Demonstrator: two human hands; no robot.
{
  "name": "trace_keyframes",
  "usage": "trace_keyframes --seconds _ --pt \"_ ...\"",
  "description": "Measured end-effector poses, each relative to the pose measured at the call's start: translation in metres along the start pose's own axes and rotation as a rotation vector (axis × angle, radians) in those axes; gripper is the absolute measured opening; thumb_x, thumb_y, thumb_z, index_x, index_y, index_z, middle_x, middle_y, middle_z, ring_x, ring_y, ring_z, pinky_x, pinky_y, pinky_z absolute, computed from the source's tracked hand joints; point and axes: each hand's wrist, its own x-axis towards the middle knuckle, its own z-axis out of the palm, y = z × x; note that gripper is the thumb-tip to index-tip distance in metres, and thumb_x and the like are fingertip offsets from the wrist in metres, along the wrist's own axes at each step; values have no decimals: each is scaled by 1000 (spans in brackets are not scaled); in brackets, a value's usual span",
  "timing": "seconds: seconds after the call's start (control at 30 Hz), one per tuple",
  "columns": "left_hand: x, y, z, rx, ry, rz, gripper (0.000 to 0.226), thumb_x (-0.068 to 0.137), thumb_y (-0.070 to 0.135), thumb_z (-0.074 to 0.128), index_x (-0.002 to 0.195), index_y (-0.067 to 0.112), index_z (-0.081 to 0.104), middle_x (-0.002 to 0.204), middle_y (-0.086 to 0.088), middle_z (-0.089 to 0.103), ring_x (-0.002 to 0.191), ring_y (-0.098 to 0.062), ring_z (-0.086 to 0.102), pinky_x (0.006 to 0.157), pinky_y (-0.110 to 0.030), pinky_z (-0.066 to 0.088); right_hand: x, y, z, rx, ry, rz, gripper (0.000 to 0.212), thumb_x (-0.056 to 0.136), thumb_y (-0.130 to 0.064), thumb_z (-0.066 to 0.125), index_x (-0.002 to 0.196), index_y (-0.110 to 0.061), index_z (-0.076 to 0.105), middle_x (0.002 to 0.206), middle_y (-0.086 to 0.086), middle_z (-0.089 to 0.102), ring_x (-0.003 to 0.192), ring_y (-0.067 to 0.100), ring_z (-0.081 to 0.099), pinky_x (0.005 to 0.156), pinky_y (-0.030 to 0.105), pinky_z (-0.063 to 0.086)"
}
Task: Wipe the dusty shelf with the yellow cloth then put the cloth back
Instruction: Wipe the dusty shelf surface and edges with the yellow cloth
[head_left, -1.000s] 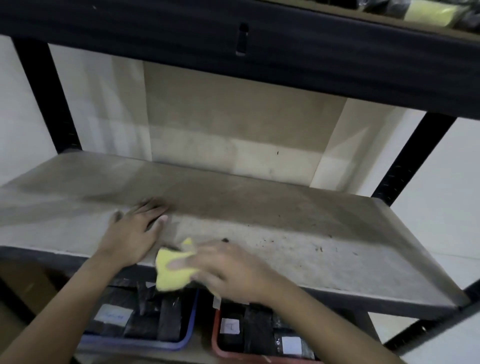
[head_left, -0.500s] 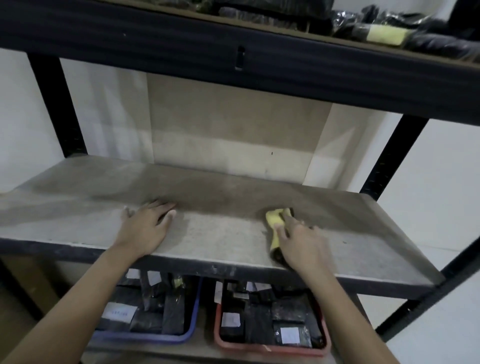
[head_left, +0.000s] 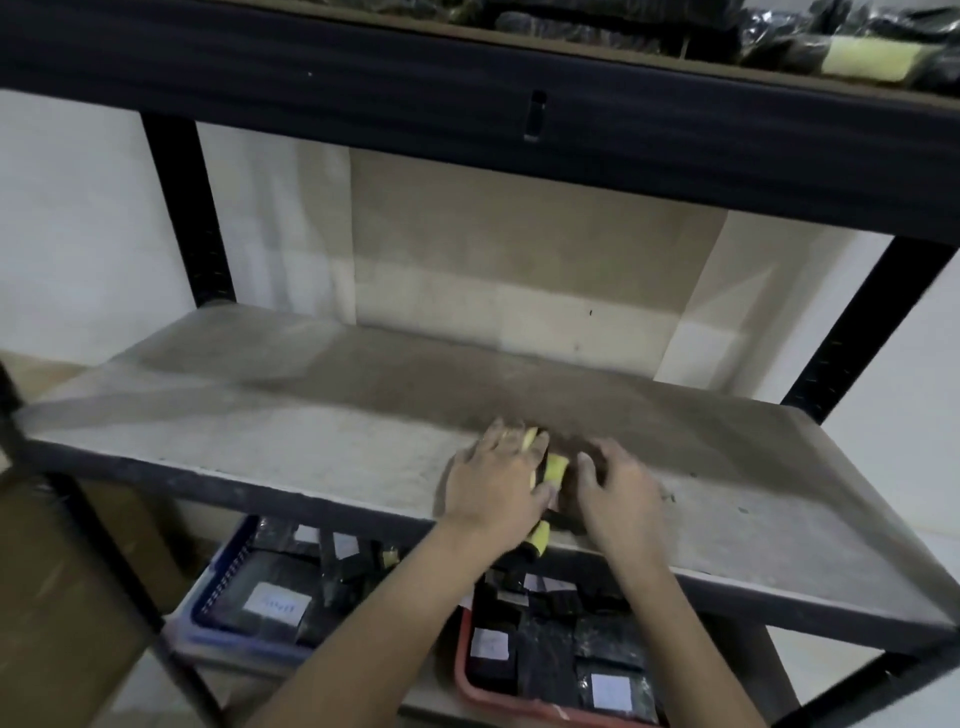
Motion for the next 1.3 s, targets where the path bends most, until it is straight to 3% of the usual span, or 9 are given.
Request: trace_keyframes --seconds 0.17,0.33,0.53,0.63,0.7,0.77,0.93,1.17,1.3 --pt "0 -62 -23 -58 -36 -158 47 96 25 41 142 16 37 147 -11 38 139 -28 29 113 -34 26 1 6 9 -146 -113 -58 37 92 -34 46 125 -19 55 127 5 60 120 25 50 102 42 39" --pt "-36 -175 -81 30 114 -460 39 91 14 49 129 9 53 113 -23 64 99 -36 61 80 -38 48 0 4 9 -158 -117 -66 37 91 -34 48 123 -18 57 126 7 60 119 26 51 100 43 42" --pt "-47 -190 -92 -56 245 -286 52 88 18 55 138 21 43 112 -16 67 90 -29 64 74 -31 48 -4 -26 17 -67 -119 -115 33 91 -25 51 123 -17 57 126 5 60 118 25 51 100 40 40" --pt "-35 -134 -60 -88 120 -103 54 92 21 46 144 22 31 148 -8 39 135 -21 38 108 -34 32 -8 -47 37 -68 -164 -151 34 89 -29 50 121 -22 57 127 2 60 117 24 54 99 44 42" --pt "-33 -113 -38 135 29 -75 54 95 34 36 147 26 21 157 -2 19 146 -19 9 113 -52 17 -11 -53 46 -138 -168 -136 36 88 -35 49 121 -26 56 127 1 60 116 24 54 97 44 43" --pt "-34 -114 -31 228 42 -86 54 97 41 30 147 30 15 158 0 14 146 -20 3 112 -54 15 -12 -55 48 -181 -152 -117 37 87 -38 49 122 -26 56 126 2 60 116 26 55 96 43 44" --pt "-38 -150 -40 195 44 -157 55 99 34 31 148 29 5 158 4 14 147 -19 3 113 -49 22 -16 -54 47 -192 -123 -92 37 87 -39 47 120 -26 55 119 4 64 107 29 58 90 44 48" --pt "-45 -298 -81 227 15 -404 50 98 35 35 146 31 22 158 -5 11 142 -33 20 109 -49 34 -16 -54 50 -142 -90 -49 33 89 -36 48 119 -25 57 115 8 66 103 31 59 85 41 47" --pt "-51 -345 -110 159 119 -627 43 97 30 39 141 30 37 151 -9 32 125 -38 45 96 -45 45 -15 -53 52 -145 -74 -30 31 89 -36 49 117 -26 59 114 7 66 102 31 59 84 40 47"
